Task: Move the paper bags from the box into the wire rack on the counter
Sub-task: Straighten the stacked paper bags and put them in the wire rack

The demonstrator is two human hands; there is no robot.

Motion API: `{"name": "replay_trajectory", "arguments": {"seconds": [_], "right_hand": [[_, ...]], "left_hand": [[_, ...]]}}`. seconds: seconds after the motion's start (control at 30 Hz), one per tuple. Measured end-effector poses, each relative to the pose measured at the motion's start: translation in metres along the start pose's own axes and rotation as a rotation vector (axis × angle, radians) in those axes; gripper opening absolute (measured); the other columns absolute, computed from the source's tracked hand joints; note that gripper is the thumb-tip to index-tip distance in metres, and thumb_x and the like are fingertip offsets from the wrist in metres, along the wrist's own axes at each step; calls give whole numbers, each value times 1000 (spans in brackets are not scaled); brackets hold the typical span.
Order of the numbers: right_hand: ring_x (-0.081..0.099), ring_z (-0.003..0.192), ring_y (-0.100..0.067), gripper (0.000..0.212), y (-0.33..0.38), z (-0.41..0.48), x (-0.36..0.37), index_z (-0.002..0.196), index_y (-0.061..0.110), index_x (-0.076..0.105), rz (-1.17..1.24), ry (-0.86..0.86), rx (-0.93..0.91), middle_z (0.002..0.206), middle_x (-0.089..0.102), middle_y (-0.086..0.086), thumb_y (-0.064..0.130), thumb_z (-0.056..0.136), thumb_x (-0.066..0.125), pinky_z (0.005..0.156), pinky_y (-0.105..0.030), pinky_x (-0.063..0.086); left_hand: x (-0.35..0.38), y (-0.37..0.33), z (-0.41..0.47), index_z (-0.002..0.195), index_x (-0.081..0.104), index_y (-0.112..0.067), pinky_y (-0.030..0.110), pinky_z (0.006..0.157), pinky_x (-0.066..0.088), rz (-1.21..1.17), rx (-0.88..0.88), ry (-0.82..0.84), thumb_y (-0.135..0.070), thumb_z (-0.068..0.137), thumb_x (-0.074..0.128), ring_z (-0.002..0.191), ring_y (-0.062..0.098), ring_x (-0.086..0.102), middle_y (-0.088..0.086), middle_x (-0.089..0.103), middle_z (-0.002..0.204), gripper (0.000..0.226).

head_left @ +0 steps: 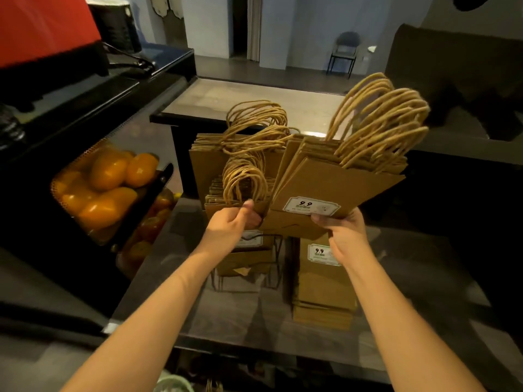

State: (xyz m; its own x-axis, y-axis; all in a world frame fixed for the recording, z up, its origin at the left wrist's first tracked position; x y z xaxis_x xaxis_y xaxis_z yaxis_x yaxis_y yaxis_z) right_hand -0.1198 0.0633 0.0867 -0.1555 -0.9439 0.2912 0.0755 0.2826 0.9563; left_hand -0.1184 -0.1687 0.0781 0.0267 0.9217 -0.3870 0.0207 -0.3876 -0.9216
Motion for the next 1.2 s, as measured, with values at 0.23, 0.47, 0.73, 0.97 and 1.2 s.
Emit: {"name": "replay_trajectory", "arguments": {"seconds": [0.23, 0.47, 0.73, 0.97, 1.2], "right_hand": [[72, 86, -14, 41, -1, 3, 21, 92, 11, 71, -71, 115, -120, 86, 76, 3, -23, 70, 65, 72, -24, 56], [71, 95, -26, 41, -28, 5, 47, 105, -8, 65, -38, 154, -87, 95, 75, -9, -23, 67, 68, 75, -28, 56], [70, 90, -11, 42, -54, 7, 69, 107, 6, 62, -84, 150, 25, 92, 75, 3, -19, 73, 67, 74, -23, 55], [64, 101, -5, 53, -60, 1, 74, 115, 20, 48, -186, 189, 47, 110, 65, 3, -8, 77, 72, 84, -23, 54], [61, 101, -11, 52, -58, 3, 70, 98, 27, 51, -222, 4, 63, 116, 61, -7, -9, 72, 76, 69, -18, 54]], "left_hand": [[-14, 31, -12, 87, 72, -11, 24, 60, 45, 232, -13, -153, -54, 94, 41, 70, 9, 61, 3, 68, 77, 53], [-31, 51, -2, 82, 74, -12, 33, 67, 49, 218, -40, -239, -48, 95, 45, 69, 13, 63, 6, 70, 75, 47], [-41, 59, -9, 104, 66, -17, 14, 69, 41, 152, 44, -289, -48, 91, 52, 89, 7, 59, -7, 65, 96, 36], [-43, 67, -9, 107, 55, -17, 10, 69, 35, 107, 13, -347, -42, 87, 62, 97, 8, 51, -4, 50, 107, 33], [-32, 78, -38, 94, 52, -22, 13, 66, 43, 212, 214, -401, -40, 88, 60, 79, 2, 52, -11, 50, 89, 21]]}}
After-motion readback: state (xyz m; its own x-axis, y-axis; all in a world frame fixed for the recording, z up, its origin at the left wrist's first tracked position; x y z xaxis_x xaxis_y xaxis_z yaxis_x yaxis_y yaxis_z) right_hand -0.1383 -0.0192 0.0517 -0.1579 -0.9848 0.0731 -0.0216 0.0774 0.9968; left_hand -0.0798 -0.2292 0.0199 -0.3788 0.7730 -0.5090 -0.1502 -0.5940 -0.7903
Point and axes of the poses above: each hand's wrist, its own z-axis towards the middle knuckle, its own x-axis out of the palm, y = z × x, the point moved 5 cm from there along z, towards the middle knuckle
